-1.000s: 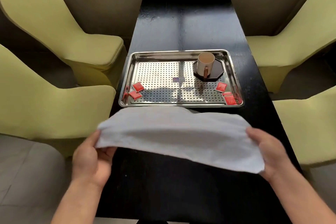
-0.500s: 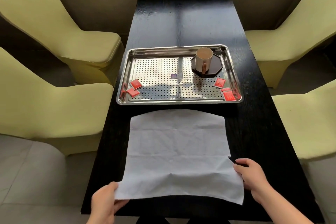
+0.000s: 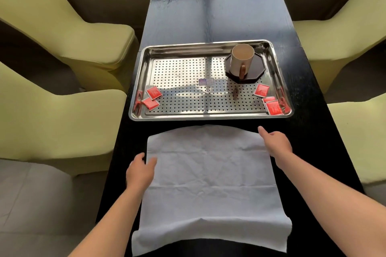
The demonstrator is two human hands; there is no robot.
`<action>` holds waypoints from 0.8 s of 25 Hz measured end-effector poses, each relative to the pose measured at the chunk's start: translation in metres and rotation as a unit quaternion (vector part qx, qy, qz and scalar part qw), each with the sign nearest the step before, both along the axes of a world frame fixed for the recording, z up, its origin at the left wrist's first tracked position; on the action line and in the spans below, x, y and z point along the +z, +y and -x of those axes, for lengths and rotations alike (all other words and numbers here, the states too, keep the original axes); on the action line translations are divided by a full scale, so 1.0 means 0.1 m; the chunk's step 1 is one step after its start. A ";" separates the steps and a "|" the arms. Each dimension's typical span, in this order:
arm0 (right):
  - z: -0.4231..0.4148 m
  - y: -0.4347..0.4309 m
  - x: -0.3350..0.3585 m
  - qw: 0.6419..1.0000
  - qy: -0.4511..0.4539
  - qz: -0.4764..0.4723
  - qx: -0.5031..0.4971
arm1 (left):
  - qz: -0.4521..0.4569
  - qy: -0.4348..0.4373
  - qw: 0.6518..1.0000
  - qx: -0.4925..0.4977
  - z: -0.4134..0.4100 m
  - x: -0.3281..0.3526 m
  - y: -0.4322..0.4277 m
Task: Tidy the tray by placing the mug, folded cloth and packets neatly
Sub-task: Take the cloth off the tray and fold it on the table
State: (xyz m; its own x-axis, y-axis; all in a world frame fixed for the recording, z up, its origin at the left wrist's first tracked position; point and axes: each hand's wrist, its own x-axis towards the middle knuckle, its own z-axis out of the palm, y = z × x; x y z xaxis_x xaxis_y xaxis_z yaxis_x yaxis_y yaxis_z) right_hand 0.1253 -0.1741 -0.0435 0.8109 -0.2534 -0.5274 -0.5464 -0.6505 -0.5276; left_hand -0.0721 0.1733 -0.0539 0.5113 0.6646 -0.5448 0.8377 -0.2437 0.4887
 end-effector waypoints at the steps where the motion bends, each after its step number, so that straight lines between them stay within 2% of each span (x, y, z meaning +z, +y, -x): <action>1: -0.05 0.02 -0.02 1.000 -0.002 -0.010 -0.016 | -0.005 -0.014 1.000 0.008 -0.23 -0.04 0.04; 4: -0.08 0.00 -0.12 0.995 -0.017 -0.092 -0.018 | 0.025 -0.024 0.997 0.064 -0.76 -0.12 0.19; 7: 0.03 -0.12 -0.10 0.982 -0.091 -0.163 0.020 | 0.122 -0.098 0.967 0.200 -0.90 -0.12 0.39; 8: 0.06 -0.16 -0.07 0.974 -0.124 -0.186 0.025 | 0.129 -0.126 0.961 0.210 -0.85 -0.12 0.43; 10: 0.09 -0.22 -0.06 0.966 -0.164 -0.198 0.031 | 0.106 -0.186 0.960 0.181 -0.70 -0.10 0.45; 13: -0.01 -0.22 -0.19 0.983 -0.130 -0.133 -0.004 | 0.085 -0.252 0.952 0.151 -0.57 -0.15 0.38; 15: -0.05 -0.18 -0.25 0.989 -0.105 -0.097 -0.035 | 0.066 -0.240 0.958 0.144 -0.57 -0.21 0.31; 16: -0.05 -0.17 -0.26 0.991 -0.107 -0.072 -0.031 | 0.027 -0.217 0.969 0.114 -0.58 -0.22 0.26; 18: 0.03 -0.18 -0.21 0.992 -0.123 -0.002 0.032 | -0.071 -0.182 0.981 0.008 -0.52 -0.19 0.15; 20: 0.23 -0.23 -0.14 0.985 -0.118 0.023 0.120 | -0.093 -0.161 0.978 -0.094 -0.36 -0.13 0.05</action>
State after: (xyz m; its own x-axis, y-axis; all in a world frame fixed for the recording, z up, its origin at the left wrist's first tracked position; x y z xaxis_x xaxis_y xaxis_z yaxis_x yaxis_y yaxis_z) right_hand 0.1020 -0.1974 -0.0578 0.9494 -0.0584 -0.3085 -0.2387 -0.7724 -0.5886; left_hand -0.0365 0.1780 -0.0666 0.7591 0.6151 -0.2131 0.5792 -0.4886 0.6525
